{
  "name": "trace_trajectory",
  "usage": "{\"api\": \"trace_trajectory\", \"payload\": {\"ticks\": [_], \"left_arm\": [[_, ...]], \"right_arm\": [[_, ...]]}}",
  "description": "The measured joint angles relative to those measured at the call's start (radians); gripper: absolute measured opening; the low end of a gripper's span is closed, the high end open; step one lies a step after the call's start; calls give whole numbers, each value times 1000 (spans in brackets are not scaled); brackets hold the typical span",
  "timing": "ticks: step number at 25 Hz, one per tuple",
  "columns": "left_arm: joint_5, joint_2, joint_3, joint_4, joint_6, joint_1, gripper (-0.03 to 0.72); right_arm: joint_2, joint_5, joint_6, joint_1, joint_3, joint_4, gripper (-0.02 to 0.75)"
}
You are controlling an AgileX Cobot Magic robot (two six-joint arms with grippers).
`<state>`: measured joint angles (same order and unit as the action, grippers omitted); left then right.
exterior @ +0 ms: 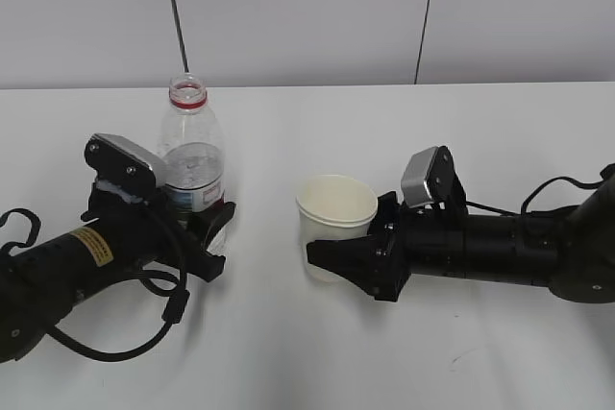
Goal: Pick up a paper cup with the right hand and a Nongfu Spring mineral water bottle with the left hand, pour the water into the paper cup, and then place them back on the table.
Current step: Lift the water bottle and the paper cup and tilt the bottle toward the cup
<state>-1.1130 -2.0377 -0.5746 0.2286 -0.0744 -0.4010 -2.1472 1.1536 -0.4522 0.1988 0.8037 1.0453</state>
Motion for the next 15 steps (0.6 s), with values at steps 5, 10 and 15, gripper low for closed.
{"api": "trace_trajectory", "payload": {"ticks": [5, 10, 15], "left_arm": [[17, 60, 0, 0, -140, 0, 378], [29, 127, 0, -3, -307, 0, 377], [57, 159, 1, -4, -415, 0, 377]], "right_arm": [[74, 0, -62, 50, 0, 39, 531], [84, 0, -97, 82, 0, 47, 531], [84, 0, -103, 102, 0, 49, 531]]}}
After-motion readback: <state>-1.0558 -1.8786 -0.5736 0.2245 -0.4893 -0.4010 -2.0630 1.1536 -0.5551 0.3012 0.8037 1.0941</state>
